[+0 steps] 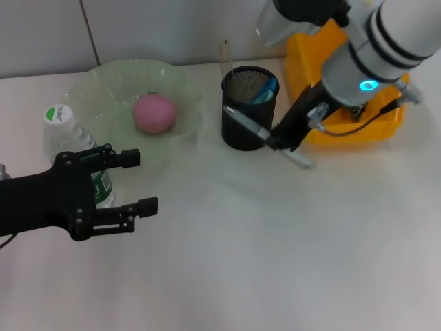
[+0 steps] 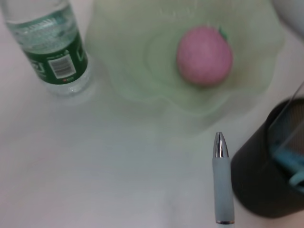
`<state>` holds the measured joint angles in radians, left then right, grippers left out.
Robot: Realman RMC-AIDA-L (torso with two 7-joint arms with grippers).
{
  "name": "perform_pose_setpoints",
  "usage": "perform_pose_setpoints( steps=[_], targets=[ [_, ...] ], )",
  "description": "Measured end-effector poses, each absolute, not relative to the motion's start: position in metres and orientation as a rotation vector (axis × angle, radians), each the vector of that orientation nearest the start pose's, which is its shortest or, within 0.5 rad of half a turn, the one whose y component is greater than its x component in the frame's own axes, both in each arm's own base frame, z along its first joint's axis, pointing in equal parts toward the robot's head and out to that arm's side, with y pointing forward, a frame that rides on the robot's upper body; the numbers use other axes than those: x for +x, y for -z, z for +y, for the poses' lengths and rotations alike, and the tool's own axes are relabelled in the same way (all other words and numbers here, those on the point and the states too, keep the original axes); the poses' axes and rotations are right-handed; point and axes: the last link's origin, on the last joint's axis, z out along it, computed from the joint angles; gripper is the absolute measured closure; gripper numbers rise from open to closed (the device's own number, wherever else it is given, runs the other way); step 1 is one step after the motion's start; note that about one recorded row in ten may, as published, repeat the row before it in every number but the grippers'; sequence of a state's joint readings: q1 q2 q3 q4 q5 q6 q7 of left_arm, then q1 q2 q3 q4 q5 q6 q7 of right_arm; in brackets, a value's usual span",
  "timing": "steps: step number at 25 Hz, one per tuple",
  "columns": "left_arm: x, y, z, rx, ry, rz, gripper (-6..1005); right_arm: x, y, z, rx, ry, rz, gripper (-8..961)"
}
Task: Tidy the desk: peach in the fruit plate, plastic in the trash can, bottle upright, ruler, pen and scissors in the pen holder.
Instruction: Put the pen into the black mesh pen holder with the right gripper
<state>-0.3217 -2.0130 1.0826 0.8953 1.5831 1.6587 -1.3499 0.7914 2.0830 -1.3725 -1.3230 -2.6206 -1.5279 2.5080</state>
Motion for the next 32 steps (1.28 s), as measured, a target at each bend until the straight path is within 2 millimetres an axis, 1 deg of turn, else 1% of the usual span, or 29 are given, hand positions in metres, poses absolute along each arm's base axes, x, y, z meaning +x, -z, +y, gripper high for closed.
perform_pose_setpoints(
  steps=[1, 2, 3, 4, 6, 7, 8, 11, 12, 13, 16, 17, 18, 21, 22, 23, 26, 27, 28, 32],
  targets=[
    [-0.241, -0.029, 0.294, -2.789, 0.876, -0.309, 170, 0.113, -0.005, 0.386, -2.634, 0.455, 0.532, 808],
    [-0.242, -0.032, 0.294, -2.775, 0.884, -0.319, 170, 0.109, -0.015, 0.382, -2.599, 0.486, 0.364, 806],
    [-0.242, -0.032, 0.294, -2.775, 0.884, -0.319, 170, 0.109, -0.015, 0.382, -2.599, 0.486, 0.364, 805],
    [-0.243, -0.033, 0.295, -2.768, 0.889, -0.326, 170, 0.107, -0.022, 0.381, -2.562, 0.517, 0.267, 804],
    [-0.245, -0.037, 0.295, -2.751, 0.896, -0.341, 170, 0.105, -0.031, 0.379, -2.502, 0.574, 0.136, 801],
    [-0.246, -0.039, 0.296, -2.736, 0.903, -0.348, 170, 0.105, -0.038, 0.379, -2.427, 0.637, -0.004, 799],
    [-0.246, -0.039, 0.296, -2.736, 0.903, -0.348, 170, 0.105, -0.038, 0.379, -2.427, 0.637, -0.004, 798],
    [-0.249, -0.041, 0.297, -2.709, 0.917, -0.367, 170, 0.103, -0.047, 0.383, -2.364, 0.684, -0.149, 793],
    [-0.25, -0.042, 0.297, -2.691, 0.93, -0.382, 170, 0.099, -0.055, 0.386, -2.333, 0.692, -0.224, 792],
    [-0.25, -0.042, 0.297, -2.691, 0.93, -0.382, 170, 0.099, -0.055, 0.386, -2.333, 0.692, -0.224, 791],
    [-0.25, -0.043, 0.298, -2.666, 0.95, -0.393, 170, 0.091, -0.063, 0.393, -2.281, 0.709, -0.352, 786],
    [-0.25, -0.043, 0.299, -2.654, 0.958, -0.392, 170, 0.085, -0.064, 0.396, -2.252, 0.727, -0.449, 785],
    [-0.25, -0.043, 0.299, -2.654, 0.958, -0.392, 170, 0.085, -0.064, 0.396, -2.252, 0.727, -0.449, 783],
    [-0.249, -0.04, 0.299, -2.634, 0.969, -0.375, 170, 0.078, -0.061, 0.4, -2.213, 0.746, -0.591, 779],
    [-0.249, -0.04, 0.299, -2.629, 0.967, -0.366, 170, 0.078, -0.06, 0.402, -2.187, 0.765, -0.67, 778],
    [-0.249, -0.039, 0.299, -2.623, 0.963, -0.353, 170, 0.078, -0.06, 0.402, -2.187, 0.765, -0.67, 776],
    [-0.249, -0.037, 0.299, -2.614, 0.959, -0.333, 170, 0.081, -0.062, 0.408, -2.128, 0.784, -0.776, 772],
    [-0.25, -0.036, 0.299, -2.608, 0.955, -0.324, 170, 0.083, -0.062, 0.411, -2.075, 0.788, -0.862, 770],
    [-0.25, -0.036, 0.299, -2.608, 0.955, -0.324, 170, 0.083, -0.062, 0.411, -2.075, 0.788, -0.862, 769],
    [-0.254, -0.031, 0.299, -2.602, 0.952, -0.324, 170, 0.092, -0.051, 0.414, -1.983, 0.828, -1.053, 763]
  ],
)
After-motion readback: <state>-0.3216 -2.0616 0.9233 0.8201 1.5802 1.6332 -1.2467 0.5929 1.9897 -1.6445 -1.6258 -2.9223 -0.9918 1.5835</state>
